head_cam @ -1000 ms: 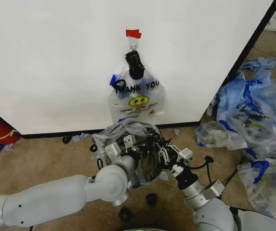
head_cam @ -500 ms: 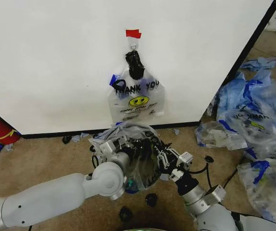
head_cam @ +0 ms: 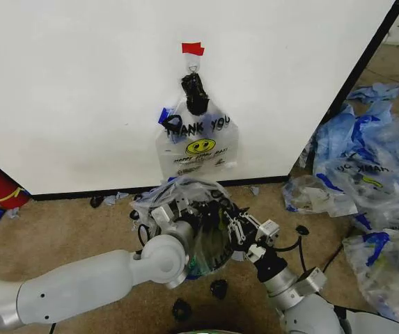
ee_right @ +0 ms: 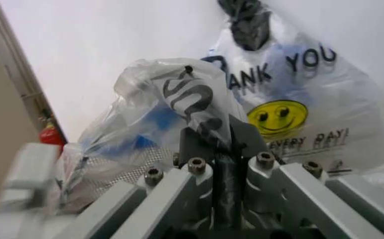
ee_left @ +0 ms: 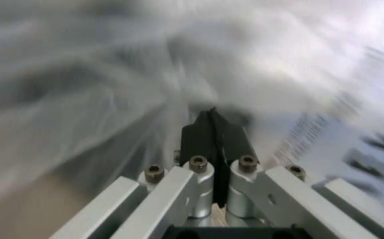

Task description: Pick up the garbage bag from the wall and place it over the trash bin.

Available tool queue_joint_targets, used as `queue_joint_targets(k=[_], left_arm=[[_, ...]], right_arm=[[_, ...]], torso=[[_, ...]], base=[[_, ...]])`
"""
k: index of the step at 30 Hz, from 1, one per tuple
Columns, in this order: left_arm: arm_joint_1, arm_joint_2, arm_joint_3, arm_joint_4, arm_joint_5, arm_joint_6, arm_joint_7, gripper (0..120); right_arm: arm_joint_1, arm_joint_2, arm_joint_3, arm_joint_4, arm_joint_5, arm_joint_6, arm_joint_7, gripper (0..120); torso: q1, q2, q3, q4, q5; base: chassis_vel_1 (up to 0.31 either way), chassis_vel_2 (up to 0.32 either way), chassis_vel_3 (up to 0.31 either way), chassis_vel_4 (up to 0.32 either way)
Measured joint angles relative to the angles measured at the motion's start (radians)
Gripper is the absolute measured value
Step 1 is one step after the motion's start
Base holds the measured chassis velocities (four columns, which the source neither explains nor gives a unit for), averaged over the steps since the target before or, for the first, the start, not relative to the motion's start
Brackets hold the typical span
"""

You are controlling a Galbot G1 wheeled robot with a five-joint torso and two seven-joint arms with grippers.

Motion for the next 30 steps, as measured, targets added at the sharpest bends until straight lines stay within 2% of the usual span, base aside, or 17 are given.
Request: queue_joint_targets(k=[11,20,27,30], left_arm=[[-0.009,0.062,-0.015,-0.125,-0.022,0.004,-0.03,0],[-0.003,0.125,-0.048,-0.177,-0.034,0.006,-0.031,0],[0.018,0.2,-0.092,-0.229,-0.036,0.012,-0.028,0],[0.031,0.257,-0.12,-0.267,-0.038,0.015,-0.025,0]], right_arm=[[0.005,0.057,0.004,-0.06,0.032,-0.033,0.07,1],[0.006,0.071,0.014,-0.094,0.048,-0.038,0.082,1],[0.005,0.089,0.022,-0.114,0.069,-0.038,0.094,1],[0.002,0.097,0.027,-0.115,0.083,-0.041,0.107,1]], torso=[[0.0,0.0,0.0,-0.0001,0.0],[0.0,0.0,0.0,-0.0001,0.0],[0.0,0.0,0.0,0.0,-0.0001],[0.0,0.0,0.0,-0.0002,-0.0002]], base=[[0.0,0.0,0.0,0.0],[0.0,0.0,0.0,0.0],[0.0,0.0,0.0,0.0],[0.0,0.0,0.0,0.0]])
